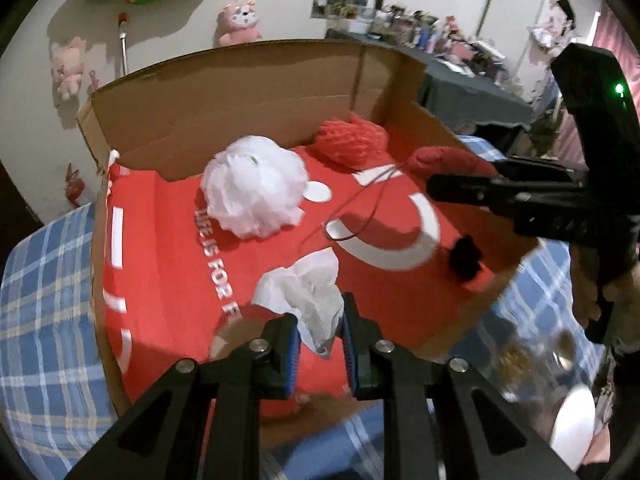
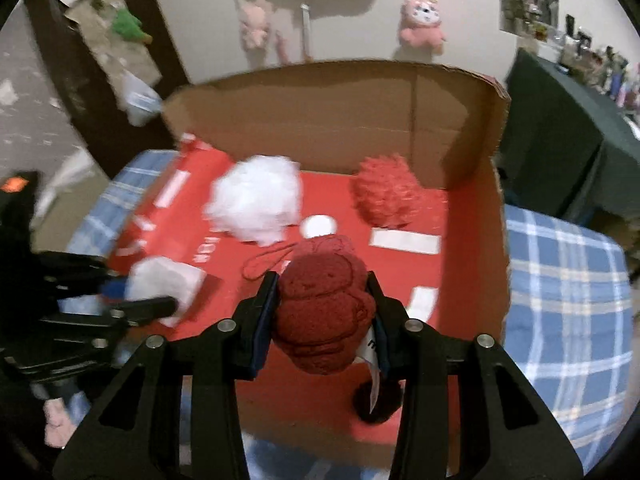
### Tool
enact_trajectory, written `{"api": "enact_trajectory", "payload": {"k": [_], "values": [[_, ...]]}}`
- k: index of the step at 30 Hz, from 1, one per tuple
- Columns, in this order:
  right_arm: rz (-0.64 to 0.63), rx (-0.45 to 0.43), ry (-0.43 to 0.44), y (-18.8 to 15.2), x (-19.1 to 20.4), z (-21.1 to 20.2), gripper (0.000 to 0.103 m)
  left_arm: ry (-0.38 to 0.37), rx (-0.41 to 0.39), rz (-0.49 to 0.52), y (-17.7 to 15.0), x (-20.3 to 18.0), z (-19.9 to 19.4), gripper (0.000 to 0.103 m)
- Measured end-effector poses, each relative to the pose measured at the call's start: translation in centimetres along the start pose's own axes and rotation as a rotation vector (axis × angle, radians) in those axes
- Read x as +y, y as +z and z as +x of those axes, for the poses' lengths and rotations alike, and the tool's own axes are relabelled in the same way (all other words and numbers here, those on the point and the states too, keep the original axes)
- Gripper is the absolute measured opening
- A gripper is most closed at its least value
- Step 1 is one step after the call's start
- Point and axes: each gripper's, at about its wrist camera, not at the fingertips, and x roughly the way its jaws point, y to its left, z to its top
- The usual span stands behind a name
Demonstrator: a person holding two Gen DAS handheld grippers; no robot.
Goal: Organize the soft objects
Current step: 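Lower both items into the box and open both tools to release them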
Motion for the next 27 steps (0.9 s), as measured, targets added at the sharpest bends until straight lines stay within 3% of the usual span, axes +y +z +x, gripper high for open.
{"api": "enact_trajectory", "payload": {"k": [10,14,27], "values": [[-0.087,0.135,-0.187,2.0,-0.4,6.2,0.039,0.181,0.11,-0.05,3.0,3.2,5.5,0.02],[-0.114,0.17,-0.24,2.3,-0.6,8.0,0.039,0.188,0.122,-0.073,3.5,4.2,5.9,0.02],[-0.115,0.209,-0.281,2.0,-2.1,9.4,0.04,0.237,0.176,-0.068,3.3,5.7,7.2,0.024]]}}
